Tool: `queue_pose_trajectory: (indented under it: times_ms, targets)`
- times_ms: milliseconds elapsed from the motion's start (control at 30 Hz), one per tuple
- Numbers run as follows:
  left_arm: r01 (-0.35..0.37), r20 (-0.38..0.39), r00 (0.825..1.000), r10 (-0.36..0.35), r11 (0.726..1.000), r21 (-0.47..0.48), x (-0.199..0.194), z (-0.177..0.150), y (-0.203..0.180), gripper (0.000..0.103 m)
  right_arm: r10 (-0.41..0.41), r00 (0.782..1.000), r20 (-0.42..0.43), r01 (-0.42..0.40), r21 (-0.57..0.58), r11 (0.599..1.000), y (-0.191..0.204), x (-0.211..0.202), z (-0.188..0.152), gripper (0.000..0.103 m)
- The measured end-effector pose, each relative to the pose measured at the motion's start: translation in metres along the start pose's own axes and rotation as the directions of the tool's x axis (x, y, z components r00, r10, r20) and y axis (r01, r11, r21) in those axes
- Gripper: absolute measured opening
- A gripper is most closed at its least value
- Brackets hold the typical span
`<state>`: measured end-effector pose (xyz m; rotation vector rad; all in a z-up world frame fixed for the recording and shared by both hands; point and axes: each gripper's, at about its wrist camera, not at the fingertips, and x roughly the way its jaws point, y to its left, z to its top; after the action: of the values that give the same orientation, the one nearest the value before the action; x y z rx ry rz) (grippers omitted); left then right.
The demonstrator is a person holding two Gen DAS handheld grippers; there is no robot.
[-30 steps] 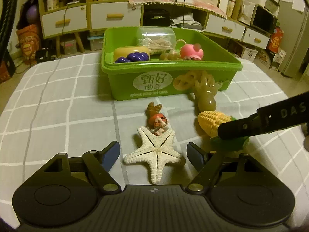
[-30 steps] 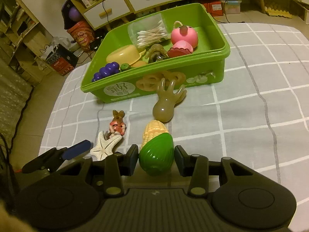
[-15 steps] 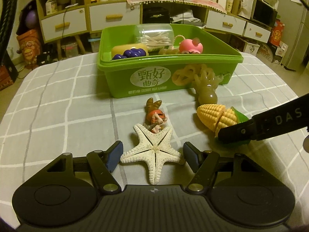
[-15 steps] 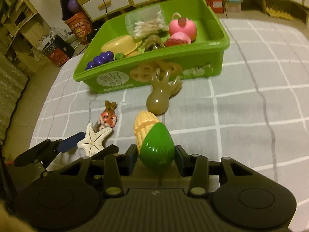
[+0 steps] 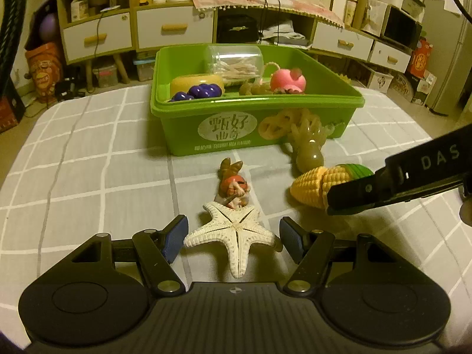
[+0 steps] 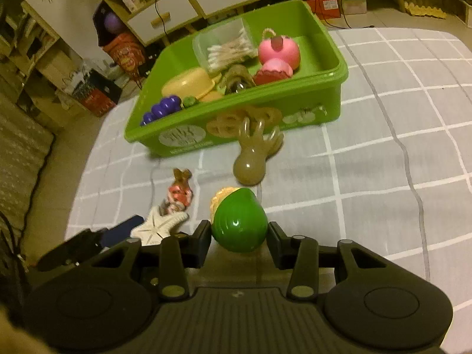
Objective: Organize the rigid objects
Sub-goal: 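Grasp the corn with the right tool while the left tool grasps the starfish, then lift the corn with the right tool while the left tool lifts the starfish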
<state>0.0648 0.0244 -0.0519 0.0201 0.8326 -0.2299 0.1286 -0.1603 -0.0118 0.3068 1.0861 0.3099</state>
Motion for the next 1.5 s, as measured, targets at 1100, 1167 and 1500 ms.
queue_pose_trajectory:
  times_ms: [1100,1167,1500]
  targets:
    - [0.008,-0.044,0.999,-0.004,0.996,0.089,0.011,-0.004,-0.022,0.062,0.051,0.998,0.025,-0.054,0.101,0.993,-0.015,-0.015,0.011,0.025]
    - [0.001,-0.035,0.999,0.003,0.994,0.112,0.009,-0.005,-0.026,0.06,0.051,0.998,0.026,-0.054,0.102,0.993,-0.015,-0.016,0.012,0.025]
    - [0.013,-0.015,1.0,-0.012,0.995,0.104,-0.003,0.001,-0.026,0.042,0.071,0.996,0.055,-0.077,0.117,0.99,-0.019,-0.027,0.014,0.025]
